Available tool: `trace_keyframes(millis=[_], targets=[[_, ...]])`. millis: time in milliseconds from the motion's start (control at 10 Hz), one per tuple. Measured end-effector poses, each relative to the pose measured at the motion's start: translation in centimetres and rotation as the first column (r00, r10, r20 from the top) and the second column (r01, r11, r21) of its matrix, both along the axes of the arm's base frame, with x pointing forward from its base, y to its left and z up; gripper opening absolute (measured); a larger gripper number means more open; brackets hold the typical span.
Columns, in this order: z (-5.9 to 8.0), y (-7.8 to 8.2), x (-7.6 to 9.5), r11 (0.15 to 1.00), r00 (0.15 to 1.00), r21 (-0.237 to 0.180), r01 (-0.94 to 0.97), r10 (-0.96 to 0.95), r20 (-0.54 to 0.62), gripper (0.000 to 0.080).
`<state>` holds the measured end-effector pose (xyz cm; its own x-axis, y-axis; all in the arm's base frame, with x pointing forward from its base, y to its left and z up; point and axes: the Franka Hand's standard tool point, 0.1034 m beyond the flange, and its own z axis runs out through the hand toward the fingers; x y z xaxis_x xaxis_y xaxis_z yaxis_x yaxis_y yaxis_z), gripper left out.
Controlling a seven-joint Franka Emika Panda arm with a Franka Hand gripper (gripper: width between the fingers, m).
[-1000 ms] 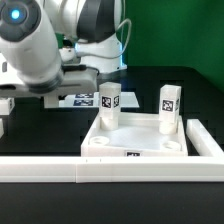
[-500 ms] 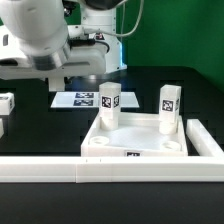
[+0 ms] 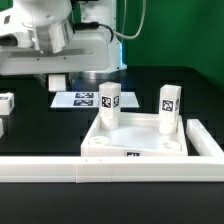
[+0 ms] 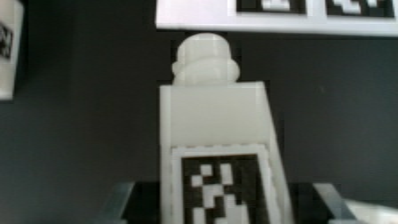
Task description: Assemble square table
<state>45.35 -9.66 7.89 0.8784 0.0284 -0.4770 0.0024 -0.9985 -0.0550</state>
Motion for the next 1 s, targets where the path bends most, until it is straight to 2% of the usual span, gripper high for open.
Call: trace_keyframes(millis=[100, 200, 300, 400, 500, 800, 1000], targets=[[0.7, 0.5, 1.3, 1.0, 1.0, 0.005, 0.001, -0.001, 0.028, 0.0287], [1.4, 0.6, 3.1, 1.0, 0.995, -0.003, -0.001, 0.001, 0.104, 0.0287], [2.0, 0.6, 3.8, 1.0, 0.991, -0.004, -0.003, 0.004, 0.133, 0.0287], [2.7, 0.4, 5.4, 1.0, 0.975, -0.019, -0.011, 0.015, 0.221, 0.0287], [2.6, 0.2, 5.6, 0.999, 0.95, -0.031, -0.013, 0.022, 0.312, 0.0287], [2.3, -0.5, 5.8, 0.998, 0.872, -0.067, -0.013, 0.044, 0.487, 0.0287], [2.8, 0.1, 7.1, 0.997, 0.837, -0.028, 0.067, -0.041, 0.546, 0.0287]])
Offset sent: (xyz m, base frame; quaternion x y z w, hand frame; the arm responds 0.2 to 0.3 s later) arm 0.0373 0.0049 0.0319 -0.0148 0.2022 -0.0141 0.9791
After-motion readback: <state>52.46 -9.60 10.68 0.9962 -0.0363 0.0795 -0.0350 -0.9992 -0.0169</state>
